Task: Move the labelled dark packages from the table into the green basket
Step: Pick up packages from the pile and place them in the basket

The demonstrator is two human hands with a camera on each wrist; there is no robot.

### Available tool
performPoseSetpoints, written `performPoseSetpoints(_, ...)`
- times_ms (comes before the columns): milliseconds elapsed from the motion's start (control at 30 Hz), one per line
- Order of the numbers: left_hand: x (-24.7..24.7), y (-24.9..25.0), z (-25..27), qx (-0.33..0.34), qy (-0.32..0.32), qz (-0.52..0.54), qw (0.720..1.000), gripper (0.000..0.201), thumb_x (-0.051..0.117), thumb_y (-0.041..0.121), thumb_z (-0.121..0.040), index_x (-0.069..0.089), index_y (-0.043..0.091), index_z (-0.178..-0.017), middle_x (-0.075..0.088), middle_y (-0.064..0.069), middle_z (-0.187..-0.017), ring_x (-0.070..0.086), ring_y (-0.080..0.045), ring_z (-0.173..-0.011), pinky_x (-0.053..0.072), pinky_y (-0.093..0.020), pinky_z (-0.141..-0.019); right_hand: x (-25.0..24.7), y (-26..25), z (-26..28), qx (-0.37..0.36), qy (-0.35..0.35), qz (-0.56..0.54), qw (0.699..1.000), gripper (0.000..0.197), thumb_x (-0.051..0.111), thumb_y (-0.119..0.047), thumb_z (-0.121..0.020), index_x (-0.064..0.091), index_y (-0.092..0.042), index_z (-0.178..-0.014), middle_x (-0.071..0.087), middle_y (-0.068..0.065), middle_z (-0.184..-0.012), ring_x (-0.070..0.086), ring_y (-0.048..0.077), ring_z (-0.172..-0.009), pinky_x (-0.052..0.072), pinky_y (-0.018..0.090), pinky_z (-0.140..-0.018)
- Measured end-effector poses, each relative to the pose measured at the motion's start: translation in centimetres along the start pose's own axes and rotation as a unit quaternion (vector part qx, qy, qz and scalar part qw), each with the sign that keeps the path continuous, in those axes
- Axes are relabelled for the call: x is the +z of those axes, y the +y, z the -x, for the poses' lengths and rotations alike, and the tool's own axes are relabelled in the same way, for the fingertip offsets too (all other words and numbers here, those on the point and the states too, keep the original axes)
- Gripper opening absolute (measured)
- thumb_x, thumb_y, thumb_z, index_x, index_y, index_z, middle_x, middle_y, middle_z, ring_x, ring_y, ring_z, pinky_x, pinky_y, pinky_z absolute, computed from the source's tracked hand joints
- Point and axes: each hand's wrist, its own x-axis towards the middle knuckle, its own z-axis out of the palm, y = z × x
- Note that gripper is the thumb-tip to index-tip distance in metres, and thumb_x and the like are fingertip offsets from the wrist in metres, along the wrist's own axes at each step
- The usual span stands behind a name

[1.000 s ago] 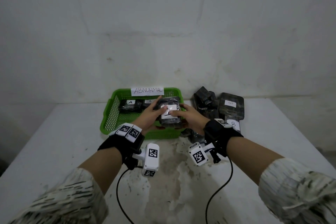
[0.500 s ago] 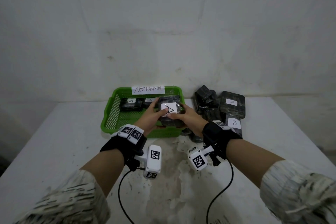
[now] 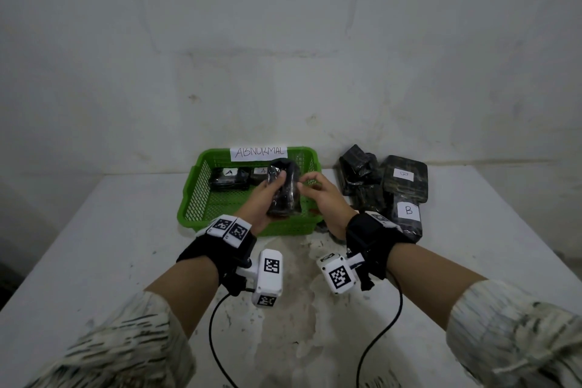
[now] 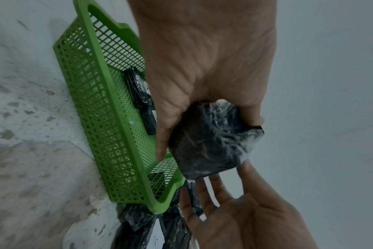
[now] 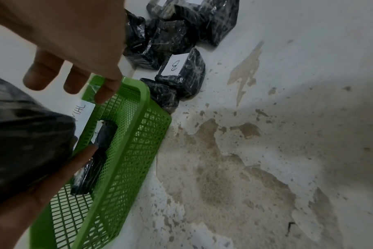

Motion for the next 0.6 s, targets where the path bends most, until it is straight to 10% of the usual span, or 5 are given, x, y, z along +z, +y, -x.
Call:
performPoseSetpoints(200, -0.1, -0.5, 0.1, -0.006, -0.004, -0.028, 1.0, 0.029, 0.04, 0.032, -0.099, 0.059, 0.014, -0.11, 0.067, -0.014, -0.107, 0.065, -0.027, -0.094, 0.054, -0.035, -0.074, 0.3, 0.2, -0.4, 0.096, -0.037, -0.097, 0.99, 0.095, 0.083, -0.047, -0.065, 0.031, -0.027, -0.142, 0.051, 0.011, -0.137, 0.05, 0.032, -0.125, 0.041, 0.058, -0.103)
performPoseSetpoints(400, 0.9, 0.1, 0.2, 0.012, 0.041, -0.033, 0.999, 0.032, 0.039, 0.027, -0.101, 0.049, 0.01, -0.126, 0.062, -0.01, -0.116, 0.059, -0.026, -0.105, 0.046, -0.045, -0.098, 1.2, 0.0, 0.3, 0.114, -0.045, -0.101, 0.987, 0.05, 0.032, -0.061, -0.095, 0.058, -0.029, -0.122, 0.064, 0.001, -0.121, 0.061, 0.019, -0.111, 0.05, 0.039, -0.09)
performPoseSetpoints(600, 1.7, 0.6, 0.7, 0.008, -0.001, 0.007, 1.0, 0.043, 0.028, 0.043, -0.101, 0.062, 0.018, -0.108, 0.067, -0.001, -0.105, 0.063, -0.015, -0.098, 0.05, -0.029, -0.081, 2.1, -0.2, -0.4, 0.077, 0.036, -0.055, 0.995, 0.059, 0.041, -0.058, -0.094, 0.036, -0.016, -0.136, 0.046, 0.008, -0.143, 0.049, 0.027, -0.127, 0.039, 0.051, -0.108)
